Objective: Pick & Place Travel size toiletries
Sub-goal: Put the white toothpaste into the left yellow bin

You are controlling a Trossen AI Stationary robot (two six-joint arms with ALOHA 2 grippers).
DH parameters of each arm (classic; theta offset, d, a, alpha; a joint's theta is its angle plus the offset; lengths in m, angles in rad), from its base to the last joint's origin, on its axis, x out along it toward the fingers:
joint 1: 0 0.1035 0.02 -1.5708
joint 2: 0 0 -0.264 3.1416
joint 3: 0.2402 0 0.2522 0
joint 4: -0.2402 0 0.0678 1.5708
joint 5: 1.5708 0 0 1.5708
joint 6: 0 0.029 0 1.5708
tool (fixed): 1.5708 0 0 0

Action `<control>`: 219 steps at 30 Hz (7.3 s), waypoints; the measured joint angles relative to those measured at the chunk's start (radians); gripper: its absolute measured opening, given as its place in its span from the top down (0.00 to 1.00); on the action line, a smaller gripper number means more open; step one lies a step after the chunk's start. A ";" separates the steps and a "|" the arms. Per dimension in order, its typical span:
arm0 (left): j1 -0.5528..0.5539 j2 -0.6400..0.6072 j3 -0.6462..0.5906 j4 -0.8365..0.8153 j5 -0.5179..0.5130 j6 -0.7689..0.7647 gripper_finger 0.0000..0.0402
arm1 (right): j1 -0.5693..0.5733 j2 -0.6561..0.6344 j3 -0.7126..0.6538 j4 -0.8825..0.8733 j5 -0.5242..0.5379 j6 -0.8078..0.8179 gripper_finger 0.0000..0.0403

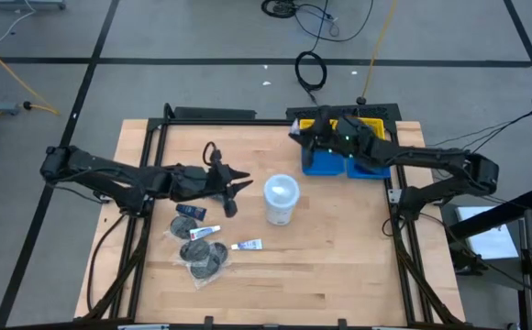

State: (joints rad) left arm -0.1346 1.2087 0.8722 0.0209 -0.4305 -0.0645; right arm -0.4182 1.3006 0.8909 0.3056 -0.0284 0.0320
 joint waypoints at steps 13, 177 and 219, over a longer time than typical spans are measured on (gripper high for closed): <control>-0.036 0.000 0.000 -0.109 0.000 -0.076 0.79 | -0.216 0.001 -0.010 -0.178 0.020 0.017 0.92; -0.287 0.532 0.000 -0.243 0.228 -0.433 0.45 | 0.159 -0.278 -0.167 0.004 0.139 -0.123 0.58; -0.287 0.327 -0.002 -0.200 0.220 -0.288 0.89 | 0.159 -0.278 -0.167 0.001 0.132 -0.123 0.58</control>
State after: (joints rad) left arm -0.4221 1.5359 0.8698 -0.1791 -0.2107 -0.3525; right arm -0.2596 1.0229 0.7235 0.3065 0.1041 -0.0906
